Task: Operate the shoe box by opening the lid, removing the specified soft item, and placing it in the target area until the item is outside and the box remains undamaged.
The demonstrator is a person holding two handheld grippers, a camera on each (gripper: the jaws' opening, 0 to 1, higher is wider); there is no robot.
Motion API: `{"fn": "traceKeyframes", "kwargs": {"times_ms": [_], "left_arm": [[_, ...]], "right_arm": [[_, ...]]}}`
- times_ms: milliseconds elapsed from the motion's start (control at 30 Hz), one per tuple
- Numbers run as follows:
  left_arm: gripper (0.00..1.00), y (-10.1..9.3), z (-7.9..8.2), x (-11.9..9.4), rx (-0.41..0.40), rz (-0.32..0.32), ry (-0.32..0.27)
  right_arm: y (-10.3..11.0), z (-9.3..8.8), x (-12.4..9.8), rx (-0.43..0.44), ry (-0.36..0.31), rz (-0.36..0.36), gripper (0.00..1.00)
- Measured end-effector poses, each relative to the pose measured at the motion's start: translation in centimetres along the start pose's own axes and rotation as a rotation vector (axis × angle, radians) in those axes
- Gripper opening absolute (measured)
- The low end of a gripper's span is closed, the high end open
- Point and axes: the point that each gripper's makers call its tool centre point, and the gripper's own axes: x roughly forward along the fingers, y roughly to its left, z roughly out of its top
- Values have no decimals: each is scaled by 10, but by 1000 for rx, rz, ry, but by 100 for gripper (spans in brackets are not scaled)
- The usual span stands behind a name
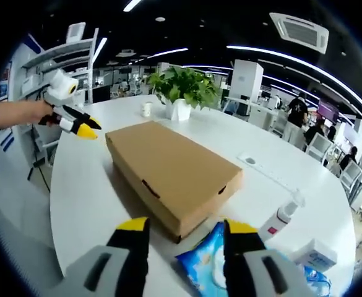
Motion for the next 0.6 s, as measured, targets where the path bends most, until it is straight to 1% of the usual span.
{"fn": "traceKeyframes", "kwargs": {"times_ms": [133, 233, 267, 333, 400, 533, 600], "left_arm": [[44, -9, 5, -10, -2, -9, -16], [47, -19, 6, -18, -9, -17, -37], [49, -22, 5, -19, -10, -21, -39], [51, -28, 3, -23, -2, -19, -44], [52, -35, 2, -27, 11, -24, -48], [56, -46, -1, -35, 14, -38, -51], [59, -51, -2, -40, 6, -44, -55]], "right_arm": [[-2, -2, -15, -7, -2, -6, 50], [-8, -2, -34, 16, -9, -22, 54], [-9, -3, -36, 17, -8, -26, 55], [-18, -9, -48, 8, 13, -72, 56], [-24, -12, -60, 14, 0, -87, 61], [-34, -21, -79, 35, 4, -125, 67], [-45, -29, -91, 36, 29, -193, 67]]}}
